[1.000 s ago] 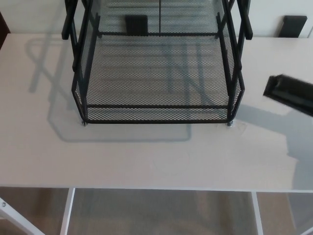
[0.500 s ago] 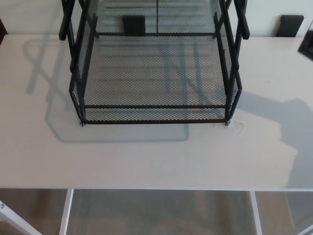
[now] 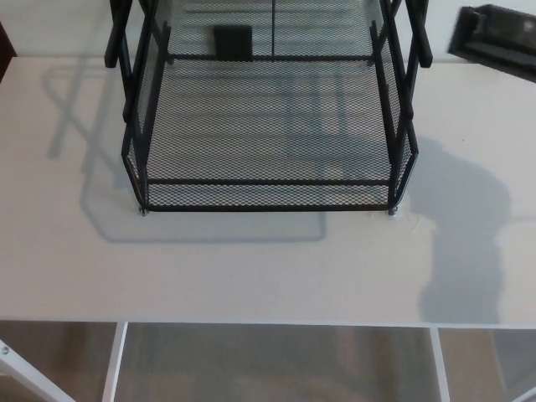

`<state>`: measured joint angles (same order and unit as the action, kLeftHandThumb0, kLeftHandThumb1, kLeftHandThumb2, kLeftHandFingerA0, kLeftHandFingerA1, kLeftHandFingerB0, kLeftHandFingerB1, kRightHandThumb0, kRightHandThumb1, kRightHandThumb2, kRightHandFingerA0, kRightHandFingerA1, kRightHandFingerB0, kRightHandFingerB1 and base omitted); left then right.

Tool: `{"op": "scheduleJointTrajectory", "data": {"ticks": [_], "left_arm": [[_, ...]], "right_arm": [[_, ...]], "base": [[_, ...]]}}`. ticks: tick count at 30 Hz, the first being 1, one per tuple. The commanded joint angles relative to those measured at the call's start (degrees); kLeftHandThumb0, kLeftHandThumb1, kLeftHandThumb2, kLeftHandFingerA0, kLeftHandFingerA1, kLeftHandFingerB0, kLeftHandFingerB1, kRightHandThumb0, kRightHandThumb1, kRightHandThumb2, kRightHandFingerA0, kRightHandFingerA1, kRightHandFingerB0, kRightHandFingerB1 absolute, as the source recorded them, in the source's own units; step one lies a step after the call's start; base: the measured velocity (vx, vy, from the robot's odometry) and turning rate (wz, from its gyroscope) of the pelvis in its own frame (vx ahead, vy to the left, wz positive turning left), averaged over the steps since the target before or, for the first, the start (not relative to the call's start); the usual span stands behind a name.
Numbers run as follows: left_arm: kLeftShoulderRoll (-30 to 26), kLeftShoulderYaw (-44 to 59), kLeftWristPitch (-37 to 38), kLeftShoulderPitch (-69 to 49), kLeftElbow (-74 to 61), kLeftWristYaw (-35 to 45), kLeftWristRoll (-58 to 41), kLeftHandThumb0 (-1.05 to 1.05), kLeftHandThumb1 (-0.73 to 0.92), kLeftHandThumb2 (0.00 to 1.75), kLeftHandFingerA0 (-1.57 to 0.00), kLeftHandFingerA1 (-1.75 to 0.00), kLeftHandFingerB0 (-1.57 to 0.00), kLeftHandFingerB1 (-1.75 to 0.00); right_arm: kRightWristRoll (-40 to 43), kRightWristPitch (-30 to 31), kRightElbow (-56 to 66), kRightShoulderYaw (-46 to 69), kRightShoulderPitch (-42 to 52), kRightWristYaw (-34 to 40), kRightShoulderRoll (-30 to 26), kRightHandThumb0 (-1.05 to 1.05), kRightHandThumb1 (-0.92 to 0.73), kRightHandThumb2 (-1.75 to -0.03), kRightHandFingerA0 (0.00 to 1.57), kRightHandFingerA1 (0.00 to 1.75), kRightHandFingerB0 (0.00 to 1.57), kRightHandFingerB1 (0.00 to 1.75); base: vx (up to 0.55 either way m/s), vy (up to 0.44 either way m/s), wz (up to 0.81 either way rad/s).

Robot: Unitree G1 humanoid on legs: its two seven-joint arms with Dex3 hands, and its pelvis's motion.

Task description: The robot walks towards a desk on which a file tray is kept in the middle and a stapler is kept to its right. The robot lifts the stapler using its right hand and places it on the file tray.

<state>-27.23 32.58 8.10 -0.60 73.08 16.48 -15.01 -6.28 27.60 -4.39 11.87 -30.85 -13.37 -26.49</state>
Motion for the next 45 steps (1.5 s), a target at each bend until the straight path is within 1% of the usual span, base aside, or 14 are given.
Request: {"op": "scheduleJointTrajectory", "data": {"ticks": [1, 3, 7, 10, 15, 22, 25, 34, 35, 37, 40, 41, 43, 45], "left_arm": [[-0.98, 0.82, 0.97, -0.64, 0.32, 0.44, -1.39, -1.05, 0.92, 0.86, -0.17, -1.53, 0.0, -1.11], [-0.98, 0.89, 1.22, -0.98, 0.12, 1.43, -1.51, -1.05, 0.91, 0.86, -0.18, -1.52, 0.0, -1.1], [-0.67, 1.0, 1.53, -1.56, 0.41, 1.23, -1.47, -1.05, 0.92, 0.82, -0.21, -1.41, 0.0, -1.07], [-0.58, 0.98, 1.37, -1.68, 0.49, 0.74, -1.63, -1.05, 0.92, 0.83, -0.18, -1.51, 0.0, -1.1], [-0.7, 0.67, 1.19, -1.54, 0.65, 0.74, -1.62, -1.05, 0.89, 0.87, -0.18, -1.51, 0.0, -1.12], [-0.46, -0.1, 1.56, -1.59, 0.78, 0.26, -1.08, -1.05, 0.92, 0.83, -0.25, -1.45, 0.0, -1.11], [-0.5, -0.05, 1.57, -1.36, 0.84, 0.45, -1.26, -1.05, 0.92, 0.83, -0.23, -1.43, 0.0, -1.14], [-0.14, -0.75, 1.13, -1.12, 0.81, -0.28, -1.0, -1.05, 0.92, 0.83, -0.24, -1.44, 0.0, -1.13], [-0.16, -0.62, 1.11, -1.19, 0.81, 0.29, -1.25, -1.05, 0.92, 0.83, -0.23, -1.42, 0.0, -1.12], [-0.2, -0.86, 1.38, -1.04, 0.95, 0.41, -1.02, -1.05, 0.92, 0.83, -0.24, -1.44, 0.0, -1.13], [-0.2, -1.39, 1.79, -1.15, 0.91, 0.66, -0.62, -1.05, 0.89, 0.87, -0.2, -1.51, 0.0, -1.14], [-0.13, -1.35, 1.7, -1.08, 0.89, 0.36, -0.76, -1.05, 0.91, 0.84, -0.25, -1.46, 0.0, -1.15], [-0.09, -1.33, 1.45, -1.0, 0.84, 0.43, -0.98, -1.05, 0.92, 0.83, -0.25, -1.44, 0.0, -1.14], [-0.01, -1.63, 1.59, -0.73, 0.91, 0.67, -0.81, -1.05, 0.92, 0.83, -0.25, -1.42, 0.0, -1.07]], "right_arm": [[-5.43, -5.3, -2.13, -7.07, -4.23, -0.62, -4.59, -0.28, -0.74, -0.9, 0.89, 1.75, 0.74, 1.6], [-3.47, -5.8, -2.83, -7.03, -7.37, 0.11, -3.95, -0.31, -0.48, -1.26, 0.91, 1.75, 0.79, 1.59], [-0.06, -5.7, -5.06, -6.46, -13.48, -0.96, -2.02, -0.31, -0.47, -1.25, 1.09, 1.73, 0.92, 1.52], [-1.52, -3.51, -4.45, -7.99, -15.4, -0.7, -2.08, -0.33, -0.58, -1.1, 0.92, 1.72, 0.81, 1.56], [-0.63, 1.26, -3.44, -8.12, -19.16, -0.26, -0.38, -0.18, -0.42, -1.4, 0.98, 1.75, 0.87, 1.56], [-3.45, 6.78, 1.07, -14.23, -20.21, -1.84, 1.52, -0.21, -0.48, -1.33, 0.98, 1.75, 0.85, 1.58], [-2.98, 2.36, 0.94, -17.71, -20.42, -4.63, 1.98, -0.37, -0.34, -1.42, 0.97, 1.75, 0.87, 1.56], [-10.49, 12.4, -4.69, -31.86, -24.99, -4.46, 6.42, -0.17, -0.53, -1.06, 1.01, 1.75, 0.73, 1.44], [-11.2, 12.63, -6.86, -33.73, -26.01, -5.36, 6.52, -0.28, -0.58, -0.99, 0.88, 1.75, 0.75, 1.4], [-9.74, 5.52, -10.69, -33.54, -25.37, -5.09, 7.26, -0.33, -0.52, -1.07, 0.9, 1.73, 0.82, 1.48], [-10.27, 10.61, -12.7, -34.2, -27.3, -4.71, 10.27, -0.3, -0.5, -1.13, 0.92, 1.75, 0.77, 1.52], [-11.49, 10.48, -12.89, -35.03, -27.51, -3.97, 11.02, -0.3, -0.57, -1.09, 0.86, 1.72, 0.73, 1.32], [-12.51, 10.36, -14.03, -36.26, -28.59, -4.38, 11.93, -0.27, -0.53, -1.14, 0.83, 1.73, 0.73, 1.37], [-13.45, 13.85, -17.17, -37.19, -31.92, -5.2, 13.91, -0.24, -0.63, -0.9, 0.74, 1.39, 0.66, 0.88]], "base": [[0.0, 0.0, 0.0], [0.0, 0.0, 0.0], [0.0, 0.0, 0.0], [0.0, 0.0, 0.0], [0.0, 0.0, 0.0], [0.0, 0.0, 0.0], [0.0, 0.0, 0.0], [0.0, 0.0, 0.0], [0.0, 0.0, 0.0], [0.0, 0.0, 0.0], [0.0, 0.0, 0.0], [0.0, 0.0, 0.0], [0.0, 0.0, 0.0], [0.0, 0.0, 0.0]]}}
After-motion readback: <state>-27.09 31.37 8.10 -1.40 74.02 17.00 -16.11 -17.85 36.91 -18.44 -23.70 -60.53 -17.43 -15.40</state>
